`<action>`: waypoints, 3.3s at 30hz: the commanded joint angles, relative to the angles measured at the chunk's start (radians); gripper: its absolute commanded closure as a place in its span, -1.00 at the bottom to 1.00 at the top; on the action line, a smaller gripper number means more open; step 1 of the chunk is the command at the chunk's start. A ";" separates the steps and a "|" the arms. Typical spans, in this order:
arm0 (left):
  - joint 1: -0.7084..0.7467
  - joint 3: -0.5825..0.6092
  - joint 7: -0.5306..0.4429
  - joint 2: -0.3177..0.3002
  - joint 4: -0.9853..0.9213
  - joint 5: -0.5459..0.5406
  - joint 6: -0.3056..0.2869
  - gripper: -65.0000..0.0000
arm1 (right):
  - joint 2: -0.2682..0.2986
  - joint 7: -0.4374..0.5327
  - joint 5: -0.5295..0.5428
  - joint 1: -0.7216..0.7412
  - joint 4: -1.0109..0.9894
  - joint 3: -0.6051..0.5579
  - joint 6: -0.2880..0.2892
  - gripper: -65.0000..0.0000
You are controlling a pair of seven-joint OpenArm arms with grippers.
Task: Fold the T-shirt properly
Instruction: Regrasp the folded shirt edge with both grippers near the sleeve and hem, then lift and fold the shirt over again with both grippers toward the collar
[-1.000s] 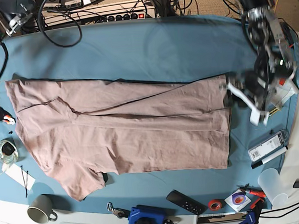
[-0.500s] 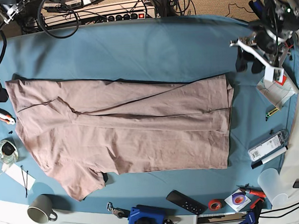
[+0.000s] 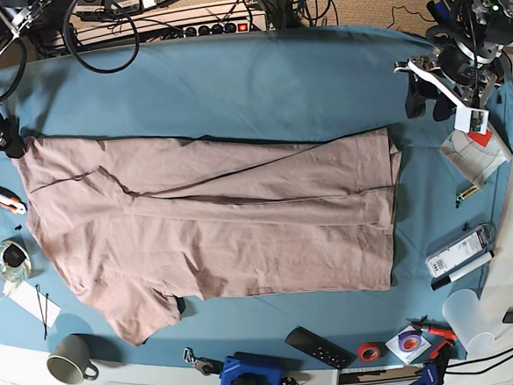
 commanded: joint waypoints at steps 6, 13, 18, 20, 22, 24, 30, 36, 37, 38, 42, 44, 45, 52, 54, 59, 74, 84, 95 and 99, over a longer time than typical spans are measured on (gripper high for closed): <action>-0.003 -0.004 -0.041 -0.008 0.017 -0.014 -0.004 0.16 | -0.019 0.002 0.013 0.051 0.010 0.004 0.002 0.12; -0.008 -0.003 -0.180 -0.005 0.004 0.050 -0.004 0.15 | -0.069 -0.026 0.012 0.071 0.010 0.004 0.002 0.12; -0.048 0.049 -0.232 -0.005 -0.073 0.047 -0.004 0.15 | -0.068 -0.028 0.013 0.071 0.010 0.004 0.002 0.12; -0.095 0.092 -0.221 -0.005 -0.121 0.051 -0.004 0.15 | -0.067 -0.037 0.013 0.071 0.010 0.004 0.002 0.12; -0.145 0.134 -0.199 -0.005 -0.185 0.070 -0.004 0.15 | -0.067 -0.044 0.013 0.071 0.010 0.004 0.002 0.12; -0.195 0.163 -0.174 -0.005 -0.253 0.076 -0.003 0.15 | -0.067 -0.049 0.013 0.071 0.010 0.004 0.002 0.12; -0.313 0.158 -0.156 -0.006 -0.394 0.109 0.004 0.15 | -0.066 -0.057 0.013 0.071 0.010 0.004 0.002 0.12; -0.389 0.154 -0.111 -0.005 -0.532 0.072 0.000 0.15 | -0.066 -0.057 0.013 0.071 0.010 0.004 0.002 0.12; -0.401 0.154 -0.111 -0.006 -0.563 0.072 0.000 0.15 | -0.067 -0.057 0.013 0.071 0.010 0.004 0.002 0.12; -0.411 0.154 -0.113 -0.006 -0.592 0.072 0.000 0.15 | -0.067 -0.057 0.013 0.071 0.010 0.004 0.002 0.12; -0.456 0.154 -0.024 -0.006 -0.668 0.000 -0.003 0.15 | -0.067 -0.057 0.013 0.071 0.010 0.004 0.002 0.12; -0.474 0.154 0.024 -0.005 -0.683 -0.046 -0.003 0.15 | -0.067 -0.057 0.013 0.071 0.010 0.004 0.002 0.12; -0.477 0.154 0.035 -0.005 -0.684 -0.065 -0.004 0.15 | -0.067 -0.057 0.013 0.071 0.010 0.004 0.002 0.12; -0.473 0.154 0.039 -0.005 -0.684 -0.063 -0.003 0.36 | -0.067 -0.058 0.013 0.072 0.010 0.004 0.002 0.31; -0.470 0.154 0.037 -0.005 -0.684 -0.063 -0.003 0.53 | -0.067 -0.057 0.013 0.072 0.010 0.004 0.002 0.57; -0.470 0.154 0.036 -0.005 -0.684 -0.063 0.004 1.00 | -0.067 -0.056 0.013 0.074 0.010 0.004 0.002 1.00; -0.470 0.153 0.127 -0.051 -0.612 -0.063 0.027 1.00 | -0.065 -0.114 0.082 0.071 0.080 0.004 0.002 1.00; -0.417 0.153 0.169 -0.140 -0.576 -0.100 0.023 1.00 | -0.037 -0.193 0.167 0.007 0.299 0.005 0.002 1.00; -0.166 0.135 0.143 -0.141 -0.288 -0.036 0.024 1.00 | -0.029 -0.193 0.243 -0.166 0.366 0.007 0.002 1.00; -0.100 0.081 0.141 -0.141 -0.251 -0.047 0.023 1.00 | -0.034 -0.193 0.277 -0.229 0.367 0.007 0.002 1.00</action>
